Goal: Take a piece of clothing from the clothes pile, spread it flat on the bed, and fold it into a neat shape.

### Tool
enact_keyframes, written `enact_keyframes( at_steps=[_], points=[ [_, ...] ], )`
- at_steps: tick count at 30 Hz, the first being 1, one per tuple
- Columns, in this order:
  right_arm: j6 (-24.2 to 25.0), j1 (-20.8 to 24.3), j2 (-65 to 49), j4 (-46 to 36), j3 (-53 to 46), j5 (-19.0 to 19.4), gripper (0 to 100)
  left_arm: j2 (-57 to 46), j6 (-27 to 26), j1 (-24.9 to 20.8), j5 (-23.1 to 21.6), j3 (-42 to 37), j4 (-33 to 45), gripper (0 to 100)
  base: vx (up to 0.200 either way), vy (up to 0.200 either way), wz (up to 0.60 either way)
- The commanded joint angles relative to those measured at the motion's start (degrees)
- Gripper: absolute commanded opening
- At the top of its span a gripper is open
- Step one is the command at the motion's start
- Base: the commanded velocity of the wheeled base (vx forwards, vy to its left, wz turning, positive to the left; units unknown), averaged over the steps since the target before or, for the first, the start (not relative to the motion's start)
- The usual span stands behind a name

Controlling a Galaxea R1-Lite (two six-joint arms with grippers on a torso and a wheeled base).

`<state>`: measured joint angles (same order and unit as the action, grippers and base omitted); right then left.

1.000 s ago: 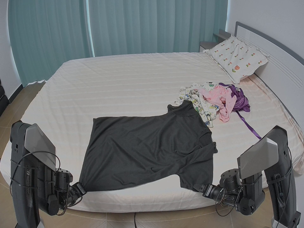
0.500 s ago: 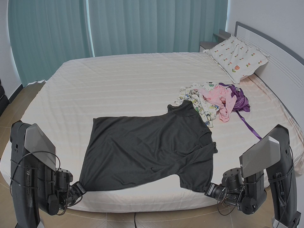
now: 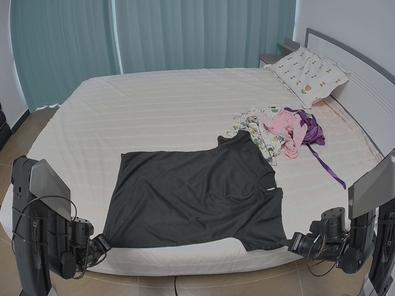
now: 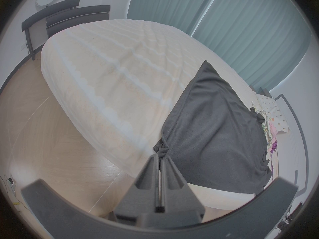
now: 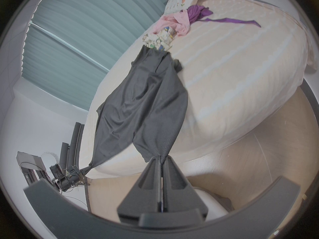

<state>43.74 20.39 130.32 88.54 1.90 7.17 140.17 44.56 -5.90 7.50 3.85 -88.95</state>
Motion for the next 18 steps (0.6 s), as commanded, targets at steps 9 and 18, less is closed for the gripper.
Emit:
enact_keyframes(
  at_steps=[9, 18],
  points=[
    [-8.8, -7.0, -16.0, -17.1, -1.9, 4.0, 0, -6.7, -0.5, -1.7, 0.7, -3.8, -1.0, 0, 0.0, 0.0, 0.0],
    [-15.4, -9.8, -21.3, -25.7, -1.9, 4.0, 0, -14.7, -2.6, -4.6, 0.7, -3.8, 13.6, 0, 0.0, 0.0, 0.0]
  ],
)
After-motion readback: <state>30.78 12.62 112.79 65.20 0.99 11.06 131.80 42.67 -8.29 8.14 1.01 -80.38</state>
